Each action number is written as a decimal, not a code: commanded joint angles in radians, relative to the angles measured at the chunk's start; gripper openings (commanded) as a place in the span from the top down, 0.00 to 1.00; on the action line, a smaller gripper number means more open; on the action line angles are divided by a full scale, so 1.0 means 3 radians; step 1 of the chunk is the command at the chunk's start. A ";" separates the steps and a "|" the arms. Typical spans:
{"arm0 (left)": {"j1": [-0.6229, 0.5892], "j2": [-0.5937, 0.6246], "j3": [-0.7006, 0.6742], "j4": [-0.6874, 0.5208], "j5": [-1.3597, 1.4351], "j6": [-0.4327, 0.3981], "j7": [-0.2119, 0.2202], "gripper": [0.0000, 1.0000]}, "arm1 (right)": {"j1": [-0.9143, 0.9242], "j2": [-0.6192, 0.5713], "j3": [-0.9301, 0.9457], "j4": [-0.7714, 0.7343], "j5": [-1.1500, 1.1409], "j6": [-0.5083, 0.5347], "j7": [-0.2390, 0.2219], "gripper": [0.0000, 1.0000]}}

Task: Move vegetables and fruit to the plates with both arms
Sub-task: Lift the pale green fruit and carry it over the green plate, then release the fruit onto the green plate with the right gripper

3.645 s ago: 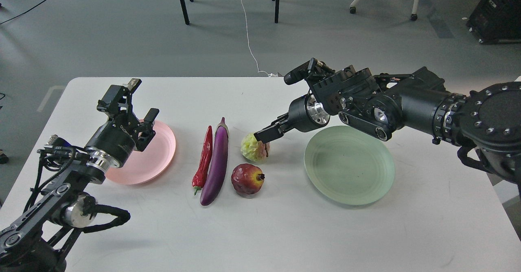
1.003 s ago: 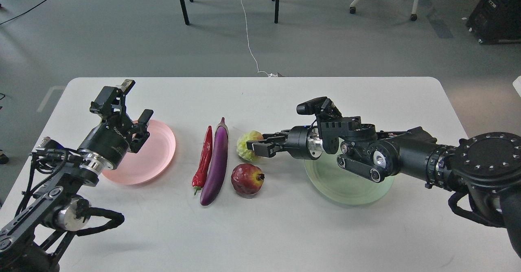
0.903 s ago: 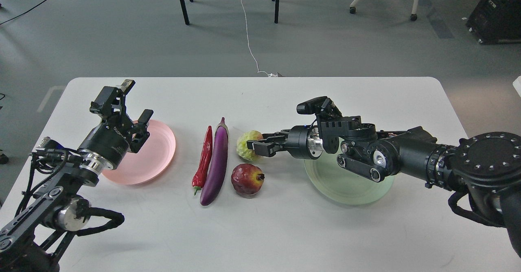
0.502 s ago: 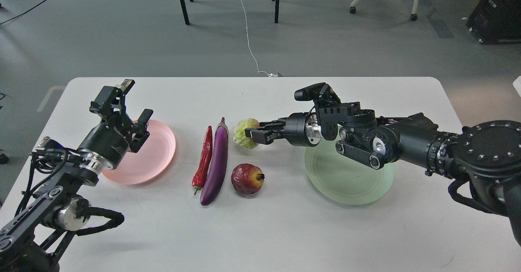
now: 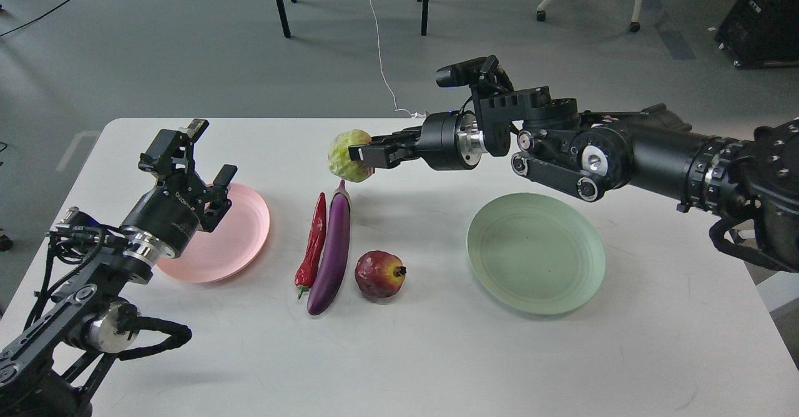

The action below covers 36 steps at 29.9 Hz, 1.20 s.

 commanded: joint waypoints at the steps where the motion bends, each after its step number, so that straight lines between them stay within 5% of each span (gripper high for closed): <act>1: 0.0000 -0.0002 0.0003 -0.0030 0.0005 0.0005 0.0000 0.02 | 0.0141 -0.0466 0.0002 0.0262 -0.0015 0.0071 -0.0001 0.71; 9: 0.0000 -0.0012 0.0003 -0.0040 0.0005 0.0000 0.0000 0.02 | 0.0213 -0.1693 -0.0054 0.1065 -0.0780 0.0480 -0.0001 0.71; 14: 0.0000 -0.0027 0.0013 -0.0040 0.0005 0.0000 0.0000 0.02 | 0.0100 -0.2088 -0.0100 0.1296 -0.1579 0.0608 -0.0001 0.70; 30: 0.0000 -0.0037 0.0013 -0.0050 0.0010 0.0005 0.0000 0.02 | 0.0064 -0.1725 -0.0443 0.1255 -0.1693 0.0997 -0.0001 0.62; 36: 0.0000 -0.0017 0.0008 -0.0071 0.0010 0.0005 0.0000 0.02 | 0.0064 -0.1664 -0.0438 0.1234 -0.1687 0.0997 -0.0001 0.25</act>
